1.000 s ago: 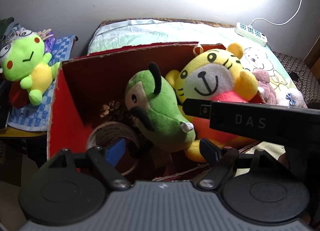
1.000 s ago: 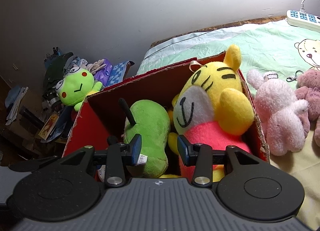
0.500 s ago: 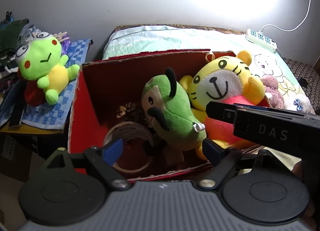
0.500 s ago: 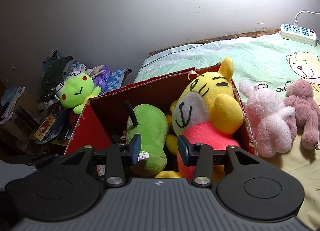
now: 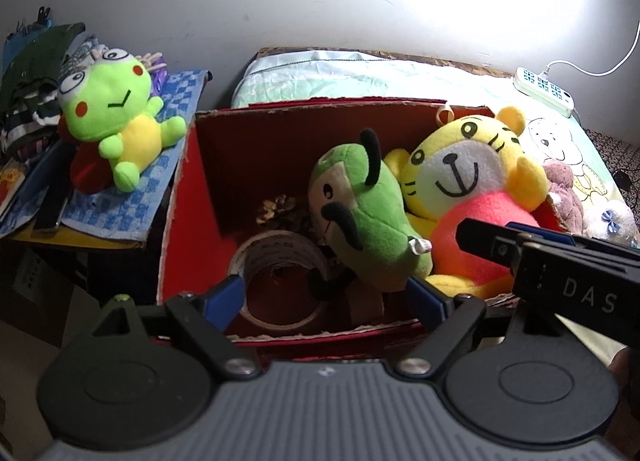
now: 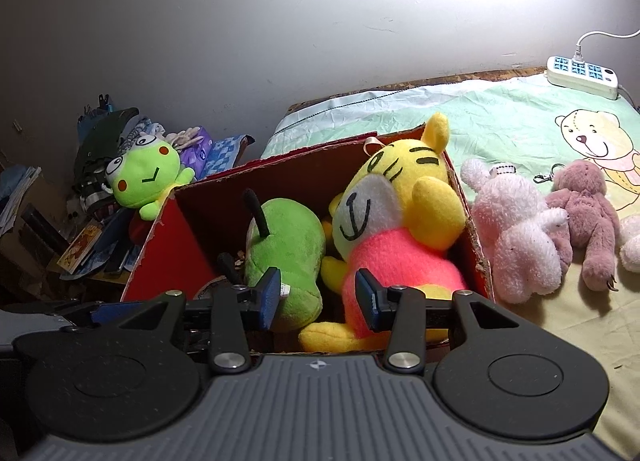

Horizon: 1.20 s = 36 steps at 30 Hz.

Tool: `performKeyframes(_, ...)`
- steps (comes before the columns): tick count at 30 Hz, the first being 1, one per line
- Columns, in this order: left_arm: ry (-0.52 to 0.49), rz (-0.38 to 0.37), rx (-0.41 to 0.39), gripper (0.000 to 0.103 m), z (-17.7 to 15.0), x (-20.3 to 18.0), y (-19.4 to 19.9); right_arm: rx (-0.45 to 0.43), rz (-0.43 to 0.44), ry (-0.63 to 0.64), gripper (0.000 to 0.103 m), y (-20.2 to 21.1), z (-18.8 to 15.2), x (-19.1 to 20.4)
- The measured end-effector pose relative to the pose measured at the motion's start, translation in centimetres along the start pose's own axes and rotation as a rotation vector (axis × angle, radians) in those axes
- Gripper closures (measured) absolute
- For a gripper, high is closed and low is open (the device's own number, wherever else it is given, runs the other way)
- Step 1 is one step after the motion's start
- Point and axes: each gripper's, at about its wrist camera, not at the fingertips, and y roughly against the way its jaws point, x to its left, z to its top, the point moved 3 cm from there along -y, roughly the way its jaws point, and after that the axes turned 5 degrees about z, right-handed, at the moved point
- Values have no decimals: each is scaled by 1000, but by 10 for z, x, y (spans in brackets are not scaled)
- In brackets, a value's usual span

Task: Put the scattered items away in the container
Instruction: 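Withdraw the right tool from the box toward the plushes on the bed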

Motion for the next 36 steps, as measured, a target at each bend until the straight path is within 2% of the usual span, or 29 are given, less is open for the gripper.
performKeyframes(11, -2, 23, -5, 13, -4, -4, 5, -10, -9, 3, 58, 10, -3, -1)
performKeyframes(24, -27, 91, -25, 12, -6, -16, 7, -21, -9, -26, 59, 21, -7, -9)
performKeyframes(36, -46, 101, -49, 11, -4, -27, 21, -51, 0, -34, 58, 36, -7, -9)
